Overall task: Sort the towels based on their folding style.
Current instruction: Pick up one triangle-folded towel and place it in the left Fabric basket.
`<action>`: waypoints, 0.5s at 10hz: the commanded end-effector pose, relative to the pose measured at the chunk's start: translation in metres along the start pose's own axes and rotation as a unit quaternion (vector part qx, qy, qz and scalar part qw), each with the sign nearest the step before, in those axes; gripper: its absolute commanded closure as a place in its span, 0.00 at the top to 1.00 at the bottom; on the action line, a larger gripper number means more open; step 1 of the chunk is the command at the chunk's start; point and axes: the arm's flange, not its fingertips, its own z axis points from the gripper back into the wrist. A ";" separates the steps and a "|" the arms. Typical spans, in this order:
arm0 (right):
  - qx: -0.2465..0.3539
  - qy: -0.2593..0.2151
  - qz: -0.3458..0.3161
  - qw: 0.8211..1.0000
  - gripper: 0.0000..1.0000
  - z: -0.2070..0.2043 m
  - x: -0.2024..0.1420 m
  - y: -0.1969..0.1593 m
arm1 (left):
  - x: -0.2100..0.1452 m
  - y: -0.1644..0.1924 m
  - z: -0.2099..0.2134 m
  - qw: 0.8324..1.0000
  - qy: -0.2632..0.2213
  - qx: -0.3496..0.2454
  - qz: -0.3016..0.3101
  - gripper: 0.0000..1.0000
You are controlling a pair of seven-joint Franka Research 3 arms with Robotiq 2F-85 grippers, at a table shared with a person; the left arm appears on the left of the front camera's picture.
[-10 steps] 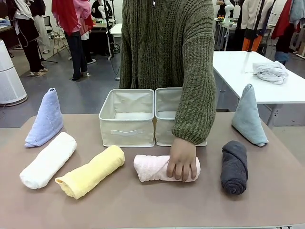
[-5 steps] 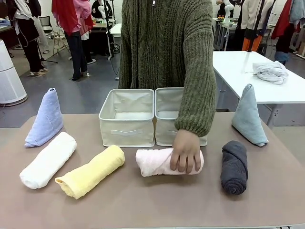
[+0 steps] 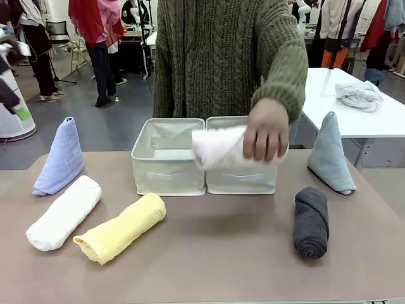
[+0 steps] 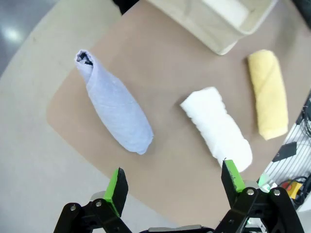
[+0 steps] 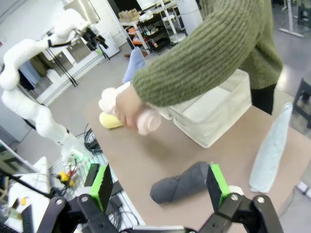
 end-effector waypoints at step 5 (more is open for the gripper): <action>0.003 -0.003 0.001 1.000 1.00 0.000 0.000 -0.001 | 0.042 0.041 -0.043 0.998 0.026 0.025 0.045 1.00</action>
